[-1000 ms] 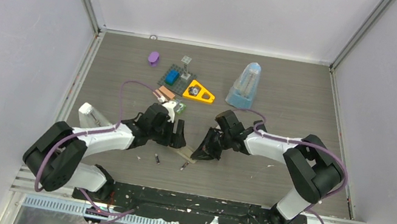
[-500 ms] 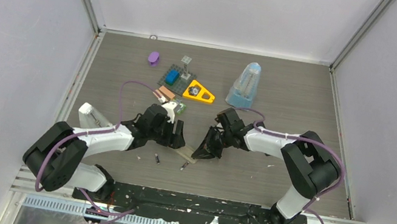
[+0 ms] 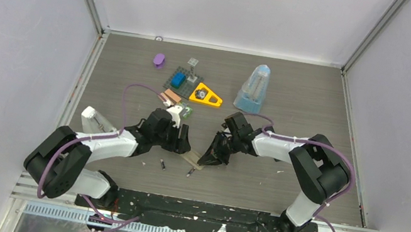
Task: Load the batteries into the remote control
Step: Load the battery cover into the remote control.
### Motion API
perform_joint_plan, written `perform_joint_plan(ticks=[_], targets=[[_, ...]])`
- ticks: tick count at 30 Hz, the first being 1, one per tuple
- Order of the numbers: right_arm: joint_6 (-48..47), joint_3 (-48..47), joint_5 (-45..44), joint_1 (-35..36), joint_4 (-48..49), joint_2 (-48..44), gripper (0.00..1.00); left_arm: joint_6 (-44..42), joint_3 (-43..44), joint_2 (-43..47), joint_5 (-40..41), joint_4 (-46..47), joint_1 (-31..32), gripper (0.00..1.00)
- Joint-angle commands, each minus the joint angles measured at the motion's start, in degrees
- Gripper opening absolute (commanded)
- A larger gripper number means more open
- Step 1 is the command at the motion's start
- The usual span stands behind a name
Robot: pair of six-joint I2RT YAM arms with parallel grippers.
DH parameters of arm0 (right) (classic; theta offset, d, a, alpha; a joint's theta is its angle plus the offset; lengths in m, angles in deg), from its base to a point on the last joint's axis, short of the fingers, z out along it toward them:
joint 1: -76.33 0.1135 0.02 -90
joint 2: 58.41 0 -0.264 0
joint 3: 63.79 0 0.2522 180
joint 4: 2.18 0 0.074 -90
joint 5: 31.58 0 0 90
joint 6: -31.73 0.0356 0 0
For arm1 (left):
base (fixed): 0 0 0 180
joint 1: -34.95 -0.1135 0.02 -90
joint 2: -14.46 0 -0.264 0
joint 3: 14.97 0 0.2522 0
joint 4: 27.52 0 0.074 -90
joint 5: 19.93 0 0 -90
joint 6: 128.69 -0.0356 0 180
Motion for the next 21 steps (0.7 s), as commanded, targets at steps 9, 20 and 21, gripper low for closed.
perform_joint_plan(ticks=[9,20,21], targets=[[0.86,-0.17,-3.63,0.12,-0.20,0.31,0.11,-0.14,-2.72,0.52,-3.19,0.62,0.46,0.61],[-3.89,-3.05,-9.57,0.14,-6.14,-0.41,0.10,0.32,-3.16,0.67,-3.42,0.71,0.46,0.62],[-4.29,-3.18,-9.71,0.09,-6.51,-0.46,0.08,0.28,-3.12,0.66,-3.36,0.65,0.47,0.62]])
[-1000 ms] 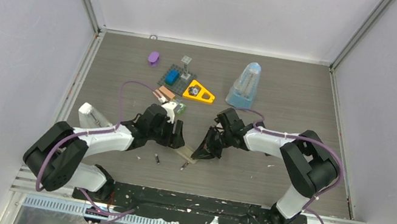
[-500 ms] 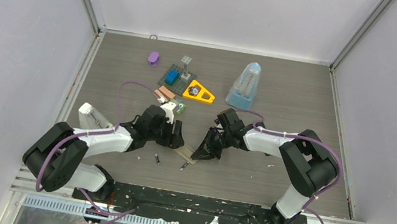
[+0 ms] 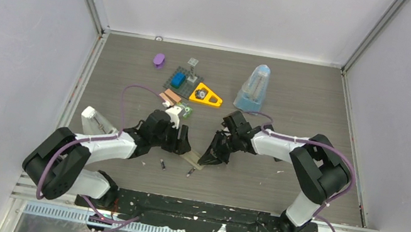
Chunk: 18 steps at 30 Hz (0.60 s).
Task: Load the batteries into the remote control
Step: Load the battery cover into the remote control.
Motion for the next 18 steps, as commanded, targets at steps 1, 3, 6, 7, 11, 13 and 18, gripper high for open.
perform_joint_plan(ticks=[1,3,6,7,11,13,18], targets=[[-3.19,-1.80,-7.51,0.07,-3.30,-0.47,0.07,0.37,-1.23,-0.06,-2.99,-2.15,0.49,0.62],[-4.09,-2.67,-8.14,0.13,-4.06,-0.48,0.06,0.39,-1.15,-0.17,-2.96,-2.21,0.49,0.63],[-6.71,-5.40,-9.31,-0.01,-6.94,-0.11,0.05,0.42,-0.95,-0.14,-2.95,-2.27,0.50,0.63],[-6.88,-5.69,-9.28,0.00,-7.27,-0.03,0.05,0.45,-1.03,-0.07,-2.96,-2.27,0.47,0.63],[-6.46,-5.86,-8.52,0.01,-6.89,0.33,0.05,0.55,-1.04,0.15,-2.86,-2.43,0.51,0.63],[-6.09,-5.32,-8.11,0.01,-6.46,0.31,0.05,0.56,-1.05,0.34,-2.79,-2.44,0.47,0.64],[-5.92,-4.50,-8.22,0.01,-6.13,0.04,0.10,1.01,-0.88,0.85,-3.25,-2.31,0.54,0.68]])
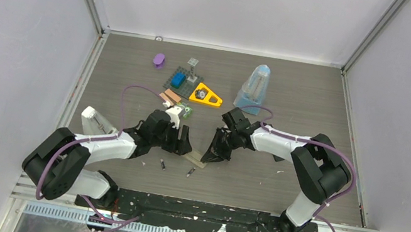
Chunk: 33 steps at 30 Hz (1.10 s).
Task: Load the batteries into the remote control
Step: Load the battery cover into the remote control.
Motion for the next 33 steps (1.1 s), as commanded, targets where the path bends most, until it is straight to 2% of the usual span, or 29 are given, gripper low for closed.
perform_joint_plan(ticks=[1,9,12,15,18,22,33], targets=[[-0.40,-0.47,-2.66,-0.02,0.69,-0.02,0.14,0.86,-0.91,0.69,-2.71,-2.21,0.52,0.68],[-2.03,-2.15,-4.03,-0.03,-1.01,-1.79,0.39,0.73,-1.08,-0.33,-1.84,-3.23,0.51,0.68],[-2.34,-2.66,-4.24,-0.06,-1.59,-2.56,0.40,0.78,-1.00,-0.86,-1.59,-3.51,0.49,0.68],[-2.44,-2.47,-4.45,-0.04,-1.67,-2.81,0.38,0.85,-0.95,-1.04,-1.53,-3.65,0.50,0.68],[-2.43,-2.30,-4.66,-0.02,-1.37,-2.71,0.28,0.85,-0.87,-1.05,-1.31,-4.03,0.46,0.68],[-2.19,-2.37,-4.77,0.09,-0.98,-2.04,0.22,0.99,-1.00,-1.05,-1.48,-4.35,0.52,0.67],[-4.32,-4.07,-9.03,2.67,-4.07,-0.76,0.15,2.84,-1.93,-0.98,-1.75,-4.44,1.31,0.63]])
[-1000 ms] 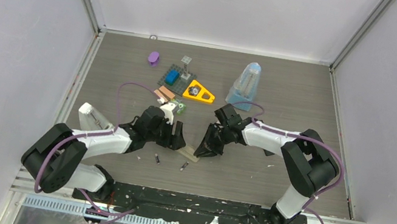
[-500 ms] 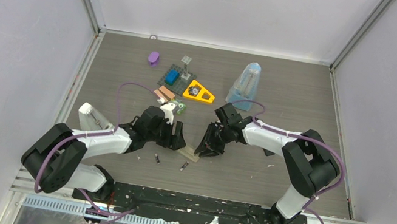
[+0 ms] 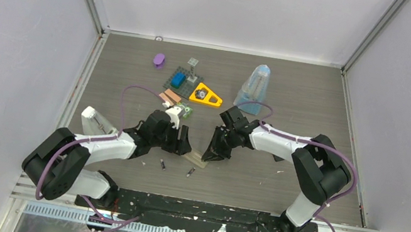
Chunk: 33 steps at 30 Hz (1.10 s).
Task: Load the batteries into the remote control
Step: Load the battery cover into the remote control.
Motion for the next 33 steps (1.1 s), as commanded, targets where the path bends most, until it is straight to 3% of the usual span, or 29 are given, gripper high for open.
perform_joint_plan(ticks=[1,14,21,33], targets=[[-2.08,-2.75,-5.45,1.64,-2.19,-0.39,0.15,2.44,-2.02,-1.07,-1.74,-4.00,1.27,0.63],[3.18,-2.75,-11.25,7.94,-0.25,2.37,0.09,3.46,-3.48,-0.96,-3.88,-1.28,2.94,0.58],[7.76,-2.48,-17.39,10.46,0.25,2.79,0.08,3.71,-4.66,-1.29,-8.92,2.81,3.45,0.58],[15.03,6.22,-21.44,12.94,12.35,-0.56,0.13,4.76,-5.22,-1.97,-11.32,4.86,3.58,0.62]])
